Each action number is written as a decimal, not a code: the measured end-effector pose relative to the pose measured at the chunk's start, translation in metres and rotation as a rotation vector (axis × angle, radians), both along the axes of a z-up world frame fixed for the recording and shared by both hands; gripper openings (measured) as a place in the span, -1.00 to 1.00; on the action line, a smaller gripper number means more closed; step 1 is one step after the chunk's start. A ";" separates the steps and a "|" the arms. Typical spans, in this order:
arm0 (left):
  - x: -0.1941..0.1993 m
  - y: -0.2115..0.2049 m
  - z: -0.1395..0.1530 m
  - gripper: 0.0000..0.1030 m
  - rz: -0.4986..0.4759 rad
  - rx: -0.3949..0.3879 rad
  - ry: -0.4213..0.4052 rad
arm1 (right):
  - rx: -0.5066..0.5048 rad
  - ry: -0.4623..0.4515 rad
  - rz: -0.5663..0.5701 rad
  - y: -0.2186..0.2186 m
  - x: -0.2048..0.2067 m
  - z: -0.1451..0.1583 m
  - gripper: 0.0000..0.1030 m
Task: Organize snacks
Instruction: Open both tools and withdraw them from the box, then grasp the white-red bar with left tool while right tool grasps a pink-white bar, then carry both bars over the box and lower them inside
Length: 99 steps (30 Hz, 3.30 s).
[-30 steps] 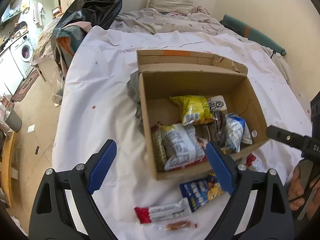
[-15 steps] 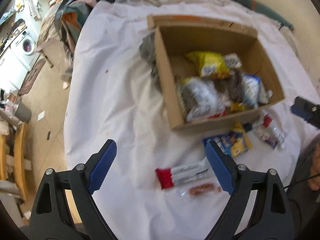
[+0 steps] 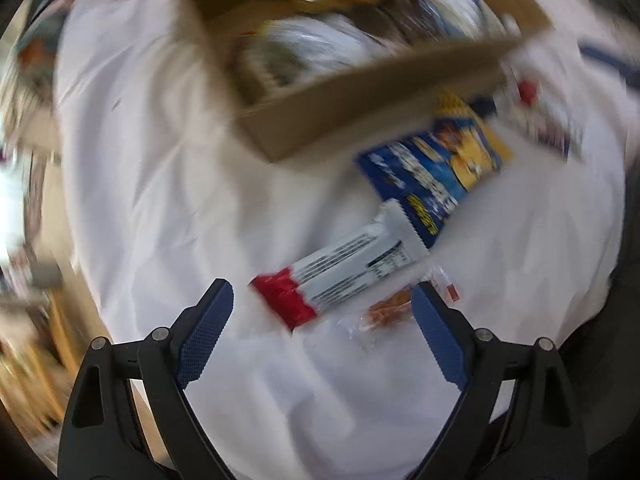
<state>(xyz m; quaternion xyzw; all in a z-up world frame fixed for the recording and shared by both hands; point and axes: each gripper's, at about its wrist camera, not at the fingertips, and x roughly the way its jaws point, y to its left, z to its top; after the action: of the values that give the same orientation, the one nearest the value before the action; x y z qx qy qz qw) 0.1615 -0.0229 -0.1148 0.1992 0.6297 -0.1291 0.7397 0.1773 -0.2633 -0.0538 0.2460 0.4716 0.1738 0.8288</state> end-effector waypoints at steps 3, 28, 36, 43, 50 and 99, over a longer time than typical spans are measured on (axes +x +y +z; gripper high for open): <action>0.000 -0.014 -0.019 0.70 -0.079 0.045 0.062 | -0.003 0.000 0.008 0.002 0.001 -0.001 0.78; -0.021 0.035 0.042 -0.50 0.225 -0.289 0.017 | 0.117 0.073 -0.066 -0.022 0.007 -0.014 0.78; -0.034 0.064 0.045 -0.50 0.433 -0.303 -0.062 | -0.048 0.159 -0.088 -0.033 0.000 -0.023 0.78; -0.027 0.056 0.046 -0.50 0.415 -0.324 -0.075 | -0.156 0.292 0.107 -0.003 0.012 -0.055 0.34; -0.024 0.053 0.048 -0.50 0.410 -0.346 -0.078 | -0.408 0.293 0.217 0.036 0.021 -0.075 0.11; 0.009 0.030 0.157 -0.50 0.376 -0.376 -0.492 | -0.029 -0.229 0.151 0.019 -0.003 0.073 -0.65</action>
<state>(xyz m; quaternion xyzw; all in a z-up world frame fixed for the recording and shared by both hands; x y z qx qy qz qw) 0.1702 0.0075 0.0418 -0.0347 0.4239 -0.0524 0.9035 0.1747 -0.2448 0.0191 0.1762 0.3934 0.2557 0.8653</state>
